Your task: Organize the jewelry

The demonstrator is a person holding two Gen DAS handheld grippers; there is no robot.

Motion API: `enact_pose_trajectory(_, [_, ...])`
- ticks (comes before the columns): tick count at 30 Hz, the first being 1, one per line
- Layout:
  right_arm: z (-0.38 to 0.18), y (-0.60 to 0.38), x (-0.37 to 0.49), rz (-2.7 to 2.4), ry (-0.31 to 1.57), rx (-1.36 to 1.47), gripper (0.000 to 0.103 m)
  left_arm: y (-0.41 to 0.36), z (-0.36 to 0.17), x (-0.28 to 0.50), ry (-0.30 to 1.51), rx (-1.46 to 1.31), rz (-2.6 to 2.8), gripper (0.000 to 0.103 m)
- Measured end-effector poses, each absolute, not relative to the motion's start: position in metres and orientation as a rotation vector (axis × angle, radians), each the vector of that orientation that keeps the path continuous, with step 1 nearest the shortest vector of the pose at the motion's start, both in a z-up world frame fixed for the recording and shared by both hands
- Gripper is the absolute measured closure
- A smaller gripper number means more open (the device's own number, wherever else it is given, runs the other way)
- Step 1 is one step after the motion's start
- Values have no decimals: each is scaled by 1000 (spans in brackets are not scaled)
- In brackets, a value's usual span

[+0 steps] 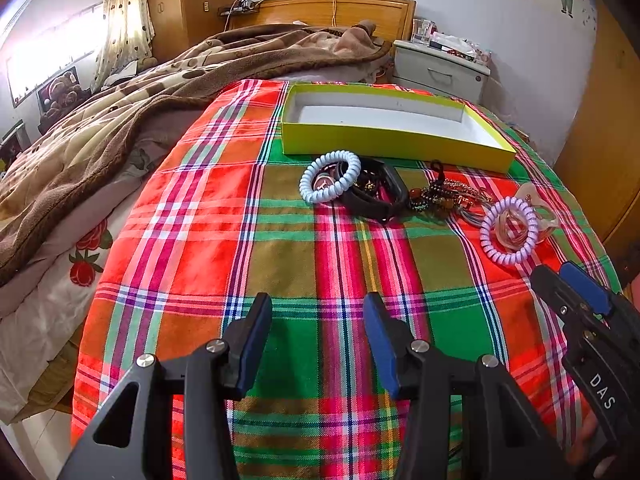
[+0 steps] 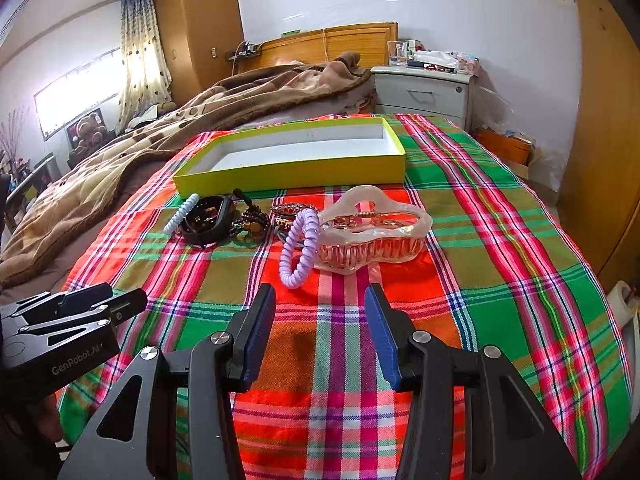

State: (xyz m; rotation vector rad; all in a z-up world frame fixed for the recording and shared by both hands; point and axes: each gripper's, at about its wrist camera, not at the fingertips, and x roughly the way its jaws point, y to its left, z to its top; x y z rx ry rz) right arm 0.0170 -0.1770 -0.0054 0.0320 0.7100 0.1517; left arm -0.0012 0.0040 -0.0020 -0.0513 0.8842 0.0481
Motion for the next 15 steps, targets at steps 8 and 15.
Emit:
enact_pose_trajectory(8, [-5, -176, 17, 150, 714, 26, 56, 4, -1, -2, 885, -47, 50, 54])
enact_pose_trajectory(15, [-6, -174, 18, 150, 716, 21, 56, 3, -1, -1, 885, -42, 54, 54])
